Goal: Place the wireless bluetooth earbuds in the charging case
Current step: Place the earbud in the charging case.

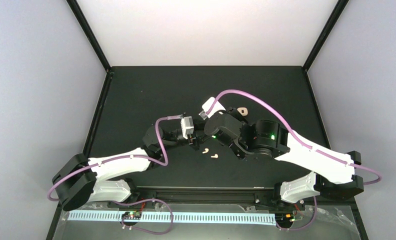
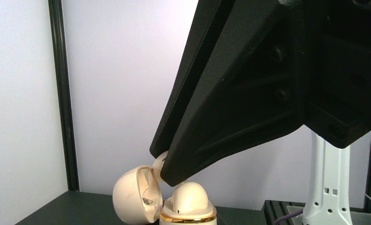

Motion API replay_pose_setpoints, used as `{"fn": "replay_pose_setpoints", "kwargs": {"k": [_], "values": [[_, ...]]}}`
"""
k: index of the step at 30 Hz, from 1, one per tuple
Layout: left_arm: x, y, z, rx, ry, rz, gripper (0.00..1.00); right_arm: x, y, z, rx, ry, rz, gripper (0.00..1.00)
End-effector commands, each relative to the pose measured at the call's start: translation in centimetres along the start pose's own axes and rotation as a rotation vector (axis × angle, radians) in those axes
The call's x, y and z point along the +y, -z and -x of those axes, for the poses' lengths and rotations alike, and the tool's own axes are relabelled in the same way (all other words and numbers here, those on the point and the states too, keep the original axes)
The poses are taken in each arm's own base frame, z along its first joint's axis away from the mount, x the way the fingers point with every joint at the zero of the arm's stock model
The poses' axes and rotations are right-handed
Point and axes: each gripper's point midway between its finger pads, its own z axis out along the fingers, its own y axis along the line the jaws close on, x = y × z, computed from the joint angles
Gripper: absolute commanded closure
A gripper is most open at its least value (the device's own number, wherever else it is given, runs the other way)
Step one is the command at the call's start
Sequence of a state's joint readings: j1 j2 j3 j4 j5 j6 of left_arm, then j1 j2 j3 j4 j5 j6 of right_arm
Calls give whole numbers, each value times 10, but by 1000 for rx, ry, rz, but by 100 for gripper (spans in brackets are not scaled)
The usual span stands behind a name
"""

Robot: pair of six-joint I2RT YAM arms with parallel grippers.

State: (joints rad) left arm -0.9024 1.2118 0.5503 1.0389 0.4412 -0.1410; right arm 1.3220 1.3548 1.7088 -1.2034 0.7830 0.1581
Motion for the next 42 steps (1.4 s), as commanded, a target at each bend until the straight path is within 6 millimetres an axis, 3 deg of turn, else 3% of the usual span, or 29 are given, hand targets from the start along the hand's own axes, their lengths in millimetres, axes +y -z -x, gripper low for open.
{"fn": "replay_pose_setpoints", "kwargs": {"k": [1, 33, 37, 42], "values": [[0, -4, 29, -109, -22, -2, 99, 27, 2, 19, -41, -68, 129, 94], [0, -2, 25, -107, -10, 3, 99, 7, 28, 41, -114, -168, 152, 82], [0, -1, 30, -123, -7, 3, 98, -5, 40, 46, -140, -217, 165, 82], [0, 1, 40, -158, -6, 10, 98, -33, 68, 48, -212, -335, 185, 77]]}}
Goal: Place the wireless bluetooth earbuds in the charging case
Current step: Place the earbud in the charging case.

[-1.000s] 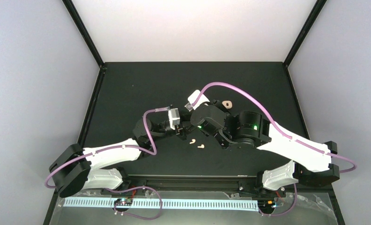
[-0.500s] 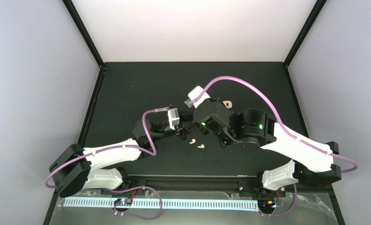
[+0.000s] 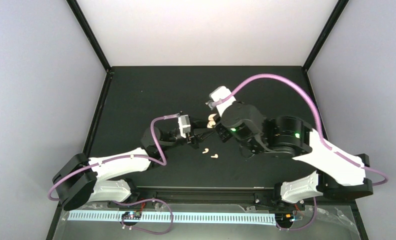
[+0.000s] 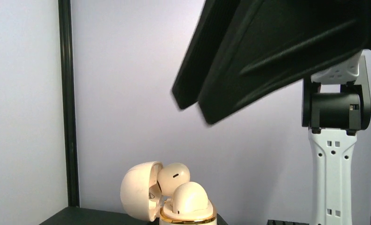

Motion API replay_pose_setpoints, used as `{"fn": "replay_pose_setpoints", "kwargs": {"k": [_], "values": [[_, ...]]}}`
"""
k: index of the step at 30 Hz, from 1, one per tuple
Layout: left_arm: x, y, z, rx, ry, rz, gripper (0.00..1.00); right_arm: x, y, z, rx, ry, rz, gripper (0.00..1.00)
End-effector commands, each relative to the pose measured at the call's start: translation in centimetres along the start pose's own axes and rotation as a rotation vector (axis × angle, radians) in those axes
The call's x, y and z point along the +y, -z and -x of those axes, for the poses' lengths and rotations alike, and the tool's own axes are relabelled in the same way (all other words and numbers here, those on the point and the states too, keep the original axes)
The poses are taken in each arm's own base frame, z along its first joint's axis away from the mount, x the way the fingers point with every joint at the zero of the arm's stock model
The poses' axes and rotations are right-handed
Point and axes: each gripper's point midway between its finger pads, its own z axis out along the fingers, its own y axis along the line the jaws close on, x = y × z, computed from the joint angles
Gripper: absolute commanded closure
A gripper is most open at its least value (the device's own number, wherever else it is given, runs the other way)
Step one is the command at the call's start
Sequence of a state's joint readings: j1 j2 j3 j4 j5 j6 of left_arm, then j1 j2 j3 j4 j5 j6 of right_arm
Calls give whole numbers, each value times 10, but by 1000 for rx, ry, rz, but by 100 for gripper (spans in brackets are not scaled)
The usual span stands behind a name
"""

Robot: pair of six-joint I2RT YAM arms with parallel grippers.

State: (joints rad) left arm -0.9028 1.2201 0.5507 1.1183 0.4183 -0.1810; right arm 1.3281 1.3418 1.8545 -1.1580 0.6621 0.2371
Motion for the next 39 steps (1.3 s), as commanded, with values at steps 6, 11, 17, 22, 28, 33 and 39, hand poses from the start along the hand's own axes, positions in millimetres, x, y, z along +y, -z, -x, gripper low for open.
{"fn": "replay_pose_setpoints", "kwargs": {"k": [6, 11, 17, 22, 28, 33, 39], "values": [[-12, 6, 45, -162, -16, -38, 98, -43, 41, -2, -72, -146, -45, 69], [-22, 15, 63, -217, -11, -72, 99, -45, 45, -5, -94, -166, -24, 51], [-28, 21, 72, -232, -5, -83, 98, -35, 45, -3, -110, -169, 36, 37], [-30, 23, 72, -226, -3, -90, 98, -35, 47, 6, -155, -205, 49, 32], [-33, 25, 74, -224, 3, -103, 98, -28, 43, 16, -171, -200, 56, 31], [-35, 26, 76, -226, 0, -108, 99, -23, 39, 18, -168, -185, 58, 31], [-36, 25, 74, -217, 1, -115, 99, -18, 36, 21, -173, -182, 76, 31]]}}
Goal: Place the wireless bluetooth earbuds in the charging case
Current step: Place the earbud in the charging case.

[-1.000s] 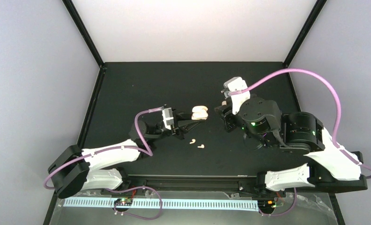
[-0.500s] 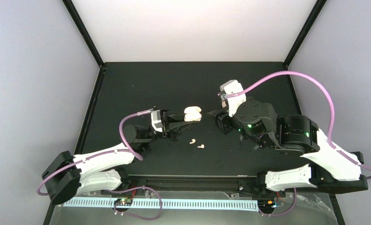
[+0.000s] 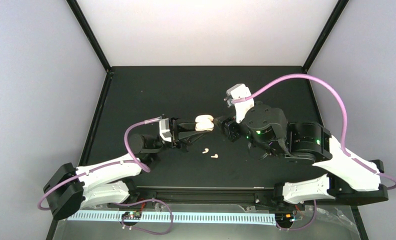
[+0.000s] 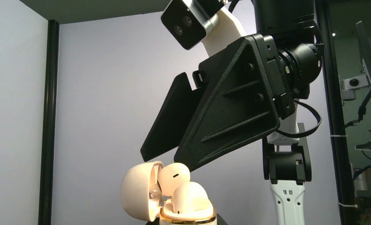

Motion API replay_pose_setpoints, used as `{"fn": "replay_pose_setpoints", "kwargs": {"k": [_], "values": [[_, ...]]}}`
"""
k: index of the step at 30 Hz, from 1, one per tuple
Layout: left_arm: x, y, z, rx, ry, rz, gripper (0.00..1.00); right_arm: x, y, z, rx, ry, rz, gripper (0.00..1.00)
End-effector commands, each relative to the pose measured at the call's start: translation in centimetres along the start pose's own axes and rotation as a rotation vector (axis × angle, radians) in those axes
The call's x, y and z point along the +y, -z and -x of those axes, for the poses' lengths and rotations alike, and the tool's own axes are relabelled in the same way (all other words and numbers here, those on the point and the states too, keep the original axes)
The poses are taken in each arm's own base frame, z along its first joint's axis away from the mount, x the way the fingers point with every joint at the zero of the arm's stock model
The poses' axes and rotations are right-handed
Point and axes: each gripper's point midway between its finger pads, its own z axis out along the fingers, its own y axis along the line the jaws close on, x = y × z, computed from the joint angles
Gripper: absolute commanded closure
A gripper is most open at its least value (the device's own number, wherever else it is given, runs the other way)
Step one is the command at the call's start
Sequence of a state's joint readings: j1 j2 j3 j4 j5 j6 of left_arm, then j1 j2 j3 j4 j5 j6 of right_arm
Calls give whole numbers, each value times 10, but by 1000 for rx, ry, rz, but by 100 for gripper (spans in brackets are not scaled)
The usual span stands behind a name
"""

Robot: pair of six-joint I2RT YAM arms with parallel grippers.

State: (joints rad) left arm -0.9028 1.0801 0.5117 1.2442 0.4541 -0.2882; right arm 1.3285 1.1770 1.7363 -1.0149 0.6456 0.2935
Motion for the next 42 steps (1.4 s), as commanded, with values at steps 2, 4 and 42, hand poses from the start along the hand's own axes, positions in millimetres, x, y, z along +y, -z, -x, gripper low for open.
{"fn": "replay_pose_setpoints", "kwargs": {"k": [2, 4, 42], "values": [[-8, 1, 8, -23, -3, -37, 99, 5, 0, 9, -27, -8, 17, 31], [-9, 2, 9, -22, 0, -40, 98, 5, 0, 10, -29, -6, 16, 31], [-24, 3, 9, -5, 13, -123, 98, 29, -3, 4, -9, 12, 137, 30]]}}
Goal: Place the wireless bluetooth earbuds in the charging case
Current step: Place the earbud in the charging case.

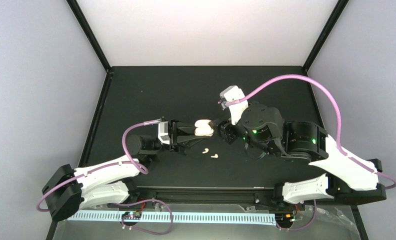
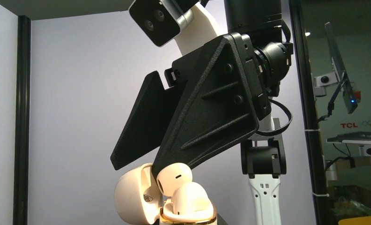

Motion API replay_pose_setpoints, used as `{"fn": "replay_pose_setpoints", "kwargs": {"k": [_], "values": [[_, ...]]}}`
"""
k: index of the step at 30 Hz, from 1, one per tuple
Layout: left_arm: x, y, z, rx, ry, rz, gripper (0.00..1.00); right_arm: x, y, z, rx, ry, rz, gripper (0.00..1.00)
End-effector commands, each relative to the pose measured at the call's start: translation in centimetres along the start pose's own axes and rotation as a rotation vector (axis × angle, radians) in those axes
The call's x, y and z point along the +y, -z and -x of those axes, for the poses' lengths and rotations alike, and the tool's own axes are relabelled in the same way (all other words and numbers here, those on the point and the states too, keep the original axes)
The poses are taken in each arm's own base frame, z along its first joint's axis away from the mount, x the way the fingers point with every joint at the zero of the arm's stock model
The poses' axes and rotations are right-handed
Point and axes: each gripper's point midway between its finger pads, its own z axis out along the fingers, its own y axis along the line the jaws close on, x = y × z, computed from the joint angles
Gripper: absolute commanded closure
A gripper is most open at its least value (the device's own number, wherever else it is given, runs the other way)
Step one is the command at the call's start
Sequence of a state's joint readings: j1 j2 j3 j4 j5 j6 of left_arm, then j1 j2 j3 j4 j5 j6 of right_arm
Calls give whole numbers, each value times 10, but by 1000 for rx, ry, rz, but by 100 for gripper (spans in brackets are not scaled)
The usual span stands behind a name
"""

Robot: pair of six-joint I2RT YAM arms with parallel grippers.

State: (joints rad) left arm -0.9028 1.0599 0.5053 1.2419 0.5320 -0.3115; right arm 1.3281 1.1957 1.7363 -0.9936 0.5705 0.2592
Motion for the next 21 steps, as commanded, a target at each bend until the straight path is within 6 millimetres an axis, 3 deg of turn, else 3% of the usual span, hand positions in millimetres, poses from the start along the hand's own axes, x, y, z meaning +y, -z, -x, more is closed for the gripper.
{"fn": "replay_pose_setpoints", "kwargs": {"k": [1, 21], "values": [[-9, 0, 8, -17, -4, -47, 99, 12, 2, 8, -30, -19, 70, 30], [-11, -1, 10, -15, -6, -56, 98, 19, 0, 0, 6, 6, 102, 30]]}}
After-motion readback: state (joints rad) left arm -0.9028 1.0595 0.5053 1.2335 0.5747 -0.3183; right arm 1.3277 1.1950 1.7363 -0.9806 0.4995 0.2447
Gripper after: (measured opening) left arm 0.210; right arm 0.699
